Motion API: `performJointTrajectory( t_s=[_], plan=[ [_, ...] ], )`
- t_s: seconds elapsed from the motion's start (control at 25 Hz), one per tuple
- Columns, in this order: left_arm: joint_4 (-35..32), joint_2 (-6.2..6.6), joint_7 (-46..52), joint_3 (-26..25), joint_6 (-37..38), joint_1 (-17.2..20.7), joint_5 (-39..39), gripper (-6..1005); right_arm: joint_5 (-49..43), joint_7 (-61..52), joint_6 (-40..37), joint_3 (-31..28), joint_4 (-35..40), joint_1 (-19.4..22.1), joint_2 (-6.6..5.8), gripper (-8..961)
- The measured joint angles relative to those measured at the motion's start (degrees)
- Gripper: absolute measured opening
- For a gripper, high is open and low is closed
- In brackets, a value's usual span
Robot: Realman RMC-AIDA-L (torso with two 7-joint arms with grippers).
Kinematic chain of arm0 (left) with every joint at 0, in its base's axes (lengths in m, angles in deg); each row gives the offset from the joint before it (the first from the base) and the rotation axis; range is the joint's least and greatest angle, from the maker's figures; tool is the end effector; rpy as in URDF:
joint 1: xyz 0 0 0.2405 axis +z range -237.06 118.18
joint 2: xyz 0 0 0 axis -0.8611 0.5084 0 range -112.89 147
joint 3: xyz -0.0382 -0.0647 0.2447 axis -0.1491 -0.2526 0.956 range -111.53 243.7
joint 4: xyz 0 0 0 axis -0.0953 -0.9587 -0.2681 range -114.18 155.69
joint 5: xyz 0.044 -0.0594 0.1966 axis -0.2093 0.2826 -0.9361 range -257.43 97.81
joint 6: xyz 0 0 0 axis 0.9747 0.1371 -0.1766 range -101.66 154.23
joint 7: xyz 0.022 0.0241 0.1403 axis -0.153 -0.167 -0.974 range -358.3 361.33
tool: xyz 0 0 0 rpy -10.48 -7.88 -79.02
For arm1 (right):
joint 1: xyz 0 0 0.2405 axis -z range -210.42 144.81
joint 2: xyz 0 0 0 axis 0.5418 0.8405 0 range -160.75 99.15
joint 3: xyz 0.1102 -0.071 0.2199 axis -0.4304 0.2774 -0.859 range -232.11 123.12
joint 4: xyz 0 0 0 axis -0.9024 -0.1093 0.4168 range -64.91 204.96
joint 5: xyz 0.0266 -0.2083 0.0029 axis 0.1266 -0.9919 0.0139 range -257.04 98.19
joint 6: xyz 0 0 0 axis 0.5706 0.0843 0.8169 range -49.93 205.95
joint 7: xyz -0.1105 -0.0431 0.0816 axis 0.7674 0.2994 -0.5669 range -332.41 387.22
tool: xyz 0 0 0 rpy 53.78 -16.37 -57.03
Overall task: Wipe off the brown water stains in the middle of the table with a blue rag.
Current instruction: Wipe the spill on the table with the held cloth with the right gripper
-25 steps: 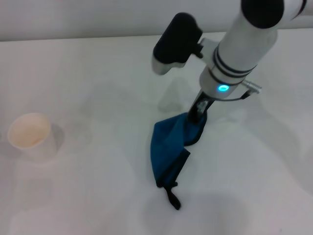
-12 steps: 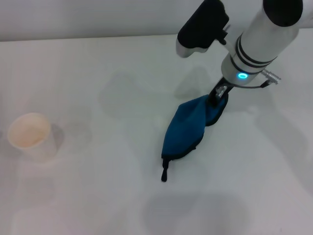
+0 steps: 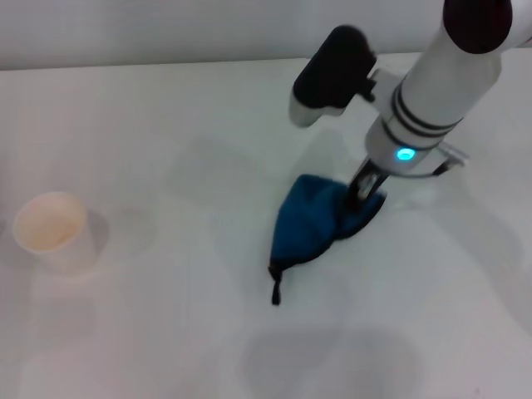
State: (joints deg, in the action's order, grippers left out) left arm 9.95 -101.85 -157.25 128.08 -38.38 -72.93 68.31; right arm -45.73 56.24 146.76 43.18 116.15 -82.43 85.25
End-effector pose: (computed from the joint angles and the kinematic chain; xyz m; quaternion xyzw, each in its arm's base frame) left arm -0.3937 0.2725 0.0102 -0.7091 -0.2776 -0.2378 0.6030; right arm 0.1997 0.3903 -0.0667 -0.9021 0.2787 -0.2751 0.1811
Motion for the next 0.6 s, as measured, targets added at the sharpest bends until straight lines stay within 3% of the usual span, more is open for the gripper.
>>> performJointTrajectory(
  t_s=[0.16, 0.6],
  plan=[
    [0.0, -0.03, 0.0, 0.0, 0.9, -0.3, 0.0, 877, 7.9, 3.8, 2.7, 2.0, 1.8, 0.9, 0.01, 23],
    [0.1, -0.19, 0.1, 0.1, 1.9, -1.4, 0.0, 877, 26.3, 8.9, 6.3, 15.0, 5.0, 0.5, 0.14, 22]
  ],
)
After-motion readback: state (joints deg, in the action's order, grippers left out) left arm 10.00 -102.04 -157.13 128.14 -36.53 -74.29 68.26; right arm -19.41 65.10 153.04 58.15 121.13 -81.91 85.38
